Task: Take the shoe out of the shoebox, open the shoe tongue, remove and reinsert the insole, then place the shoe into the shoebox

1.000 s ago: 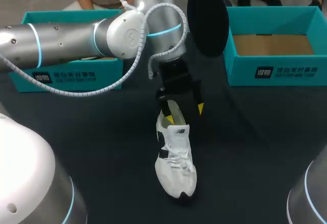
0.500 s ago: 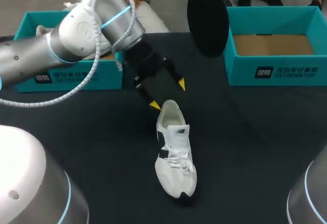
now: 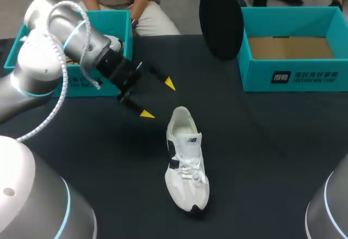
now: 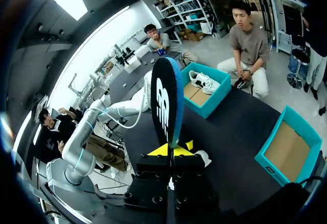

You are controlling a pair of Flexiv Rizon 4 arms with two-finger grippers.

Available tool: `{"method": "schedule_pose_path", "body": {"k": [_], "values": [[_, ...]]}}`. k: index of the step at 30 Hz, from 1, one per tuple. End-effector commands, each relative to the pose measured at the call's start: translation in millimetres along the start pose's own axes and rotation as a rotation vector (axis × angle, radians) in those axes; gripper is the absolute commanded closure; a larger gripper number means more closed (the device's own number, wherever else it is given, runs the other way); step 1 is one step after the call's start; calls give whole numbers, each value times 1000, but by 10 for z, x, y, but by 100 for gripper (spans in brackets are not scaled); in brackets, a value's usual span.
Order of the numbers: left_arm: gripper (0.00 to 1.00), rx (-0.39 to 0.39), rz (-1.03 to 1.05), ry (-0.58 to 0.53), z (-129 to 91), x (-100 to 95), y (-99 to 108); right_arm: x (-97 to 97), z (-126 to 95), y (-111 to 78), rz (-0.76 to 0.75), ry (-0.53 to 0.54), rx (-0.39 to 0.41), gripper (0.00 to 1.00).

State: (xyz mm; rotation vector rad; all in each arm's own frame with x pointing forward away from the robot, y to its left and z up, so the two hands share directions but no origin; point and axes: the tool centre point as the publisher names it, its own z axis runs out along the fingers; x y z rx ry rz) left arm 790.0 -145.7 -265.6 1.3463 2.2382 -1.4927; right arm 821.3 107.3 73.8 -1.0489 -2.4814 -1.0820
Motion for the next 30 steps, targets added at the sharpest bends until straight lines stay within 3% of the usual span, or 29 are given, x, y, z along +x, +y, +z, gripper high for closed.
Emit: {"method": "schedule_pose_path", "body": {"k": [1, 6, 28, 30], "values": [[0, -19, 92, -550, -19, 86, -119, -3, 2, 9, 1, 0, 2, 100], [0, -62, 113, -634, -50, 53, -202, -3, 2, 9, 1, 0, 2, 100], [0, -58, 168, -624, -94, 12, -223, -3, 2, 9, 1, 0, 2, 100], [0, -110, 250, -628, -182, -50, -264, -3, 2, 9, 1, 0, 2, 100]]}}
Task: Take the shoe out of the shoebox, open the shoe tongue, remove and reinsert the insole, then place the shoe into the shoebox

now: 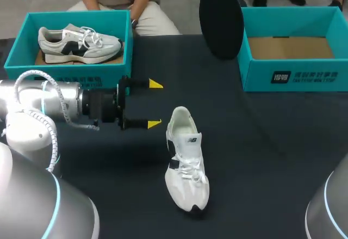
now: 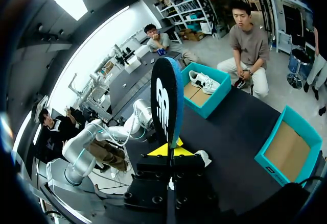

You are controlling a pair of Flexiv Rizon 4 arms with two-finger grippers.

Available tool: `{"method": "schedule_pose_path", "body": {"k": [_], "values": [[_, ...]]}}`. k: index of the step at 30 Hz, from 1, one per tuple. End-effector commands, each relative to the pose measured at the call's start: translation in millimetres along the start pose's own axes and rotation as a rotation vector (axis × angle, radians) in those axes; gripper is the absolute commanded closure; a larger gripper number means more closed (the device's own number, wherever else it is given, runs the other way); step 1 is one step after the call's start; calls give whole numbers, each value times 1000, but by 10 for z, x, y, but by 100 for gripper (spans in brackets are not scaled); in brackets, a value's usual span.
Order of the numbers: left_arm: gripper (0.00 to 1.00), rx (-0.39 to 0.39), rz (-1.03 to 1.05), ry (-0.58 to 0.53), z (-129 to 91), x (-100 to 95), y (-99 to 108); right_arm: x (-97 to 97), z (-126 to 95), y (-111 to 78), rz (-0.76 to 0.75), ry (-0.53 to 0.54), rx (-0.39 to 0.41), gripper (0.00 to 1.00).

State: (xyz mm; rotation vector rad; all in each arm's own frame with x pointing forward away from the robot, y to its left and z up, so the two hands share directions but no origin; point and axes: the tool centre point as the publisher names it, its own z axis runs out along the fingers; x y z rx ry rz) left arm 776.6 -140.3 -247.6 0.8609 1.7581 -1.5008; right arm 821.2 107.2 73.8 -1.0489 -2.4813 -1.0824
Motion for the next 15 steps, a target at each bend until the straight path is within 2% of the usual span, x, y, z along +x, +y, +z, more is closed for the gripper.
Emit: {"method": "schedule_pose_path", "body": {"k": [1, 6, 15], "values": [[0, 13, 163, -30, -59, -153, -57, -4, 3, 9, 1, -1, 3, 100], [0, -5, 390, -58, -108, -285, -152, -4, 3, 9, 1, -1, 3, 100], [0, 74, 611, -111, -35, -497, -336, -4, 3, 9, 1, -1, 3, 100]]}}
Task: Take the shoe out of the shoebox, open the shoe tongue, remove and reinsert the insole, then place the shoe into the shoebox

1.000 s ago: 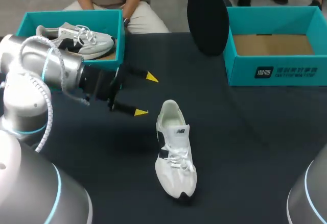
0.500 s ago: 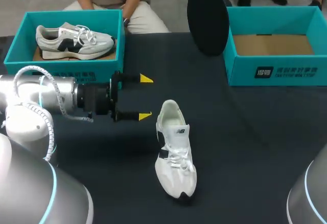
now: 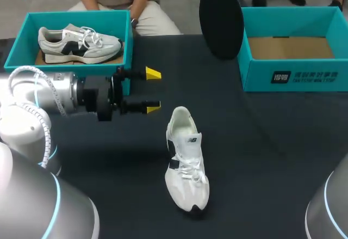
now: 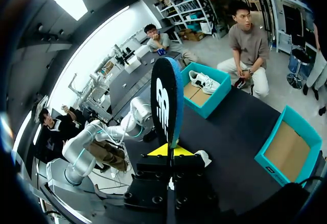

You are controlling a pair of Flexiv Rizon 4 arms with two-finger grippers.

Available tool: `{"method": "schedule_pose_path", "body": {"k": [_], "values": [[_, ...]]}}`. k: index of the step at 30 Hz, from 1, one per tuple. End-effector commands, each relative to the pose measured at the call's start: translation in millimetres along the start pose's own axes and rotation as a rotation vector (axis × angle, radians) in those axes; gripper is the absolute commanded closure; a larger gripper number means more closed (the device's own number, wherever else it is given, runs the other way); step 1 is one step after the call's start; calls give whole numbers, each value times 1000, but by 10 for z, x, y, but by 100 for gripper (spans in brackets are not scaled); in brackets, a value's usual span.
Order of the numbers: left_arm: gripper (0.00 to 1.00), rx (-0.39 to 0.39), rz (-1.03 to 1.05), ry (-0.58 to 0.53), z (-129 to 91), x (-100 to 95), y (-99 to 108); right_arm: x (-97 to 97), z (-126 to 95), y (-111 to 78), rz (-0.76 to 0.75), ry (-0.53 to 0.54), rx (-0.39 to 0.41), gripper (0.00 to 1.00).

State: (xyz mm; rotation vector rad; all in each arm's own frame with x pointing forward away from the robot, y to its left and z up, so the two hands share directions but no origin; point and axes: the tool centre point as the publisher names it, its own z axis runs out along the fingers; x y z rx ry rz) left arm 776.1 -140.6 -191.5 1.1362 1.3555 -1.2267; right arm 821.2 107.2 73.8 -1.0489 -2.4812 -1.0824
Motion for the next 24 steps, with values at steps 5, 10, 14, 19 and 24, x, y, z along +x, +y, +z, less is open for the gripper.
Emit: {"method": "schedule_pose_path", "body": {"k": [5, 10, 14, 19, 24], "values": [[0, 47, 211, -83, 123, -188, 47, -4, 3, 9, 1, -1, 3, 100], [0, 67, 249, -106, 198, -311, 87, -4, 3, 9, 1, -1, 3, 100], [0, 64, 266, -109, 257, -368, 138, -4, 3, 9, 1, -1, 3, 100], [0, 44, 273, -103, 298, -392, 177, -4, 3, 9, 1, -1, 3, 100], [0, 21, 275, -100, 307, -392, 187, -4, 3, 9, 1, -1, 3, 100]]}}
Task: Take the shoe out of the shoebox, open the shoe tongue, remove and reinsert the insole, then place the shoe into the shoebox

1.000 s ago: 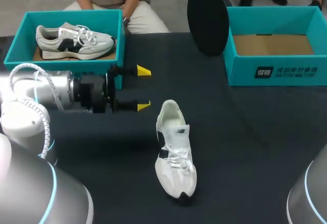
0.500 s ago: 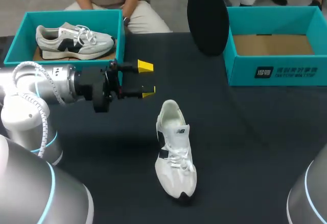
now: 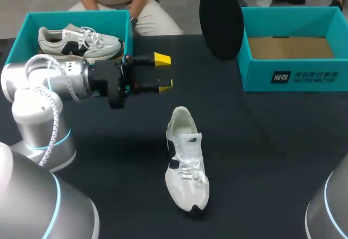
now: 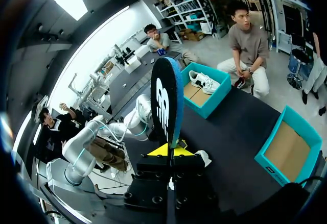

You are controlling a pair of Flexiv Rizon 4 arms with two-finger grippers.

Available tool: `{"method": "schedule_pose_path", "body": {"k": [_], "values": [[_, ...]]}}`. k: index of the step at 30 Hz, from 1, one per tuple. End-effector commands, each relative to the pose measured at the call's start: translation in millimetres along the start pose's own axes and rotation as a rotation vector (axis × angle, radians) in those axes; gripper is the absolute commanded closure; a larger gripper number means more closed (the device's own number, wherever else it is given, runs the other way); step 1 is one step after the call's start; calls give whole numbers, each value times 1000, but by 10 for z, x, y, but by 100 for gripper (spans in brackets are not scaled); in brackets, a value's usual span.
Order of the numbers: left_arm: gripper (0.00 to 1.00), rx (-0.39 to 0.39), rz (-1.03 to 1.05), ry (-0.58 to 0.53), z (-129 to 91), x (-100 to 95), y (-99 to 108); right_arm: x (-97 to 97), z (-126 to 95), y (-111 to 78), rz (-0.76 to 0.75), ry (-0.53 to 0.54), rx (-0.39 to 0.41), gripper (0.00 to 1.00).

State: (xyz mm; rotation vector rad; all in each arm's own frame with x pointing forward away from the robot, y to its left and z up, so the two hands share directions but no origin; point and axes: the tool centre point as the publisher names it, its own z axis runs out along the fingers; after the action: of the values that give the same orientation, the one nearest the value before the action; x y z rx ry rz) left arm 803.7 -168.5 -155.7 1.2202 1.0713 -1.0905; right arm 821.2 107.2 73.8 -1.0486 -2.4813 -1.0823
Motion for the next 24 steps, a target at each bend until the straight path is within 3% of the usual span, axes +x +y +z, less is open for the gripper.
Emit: {"method": "schedule_pose_path", "body": {"k": [1, 7, 12, 24], "values": [[0, -8, 2, 0, 29, 1, -28, -4, 3, 10, 1, -1, 3, 100], [0, -8, 2, 0, 29, 1, -28, -13, 7, 8, 5, 7, 5, 100], [0, -8, 2, 0, 29, 1, -28, -105, 97, -26, 83, 44, 76, 100], [0, -8, 2, 0, 29, 1, -28, -320, 590, -259, 237, 177, 182, 100]]}}
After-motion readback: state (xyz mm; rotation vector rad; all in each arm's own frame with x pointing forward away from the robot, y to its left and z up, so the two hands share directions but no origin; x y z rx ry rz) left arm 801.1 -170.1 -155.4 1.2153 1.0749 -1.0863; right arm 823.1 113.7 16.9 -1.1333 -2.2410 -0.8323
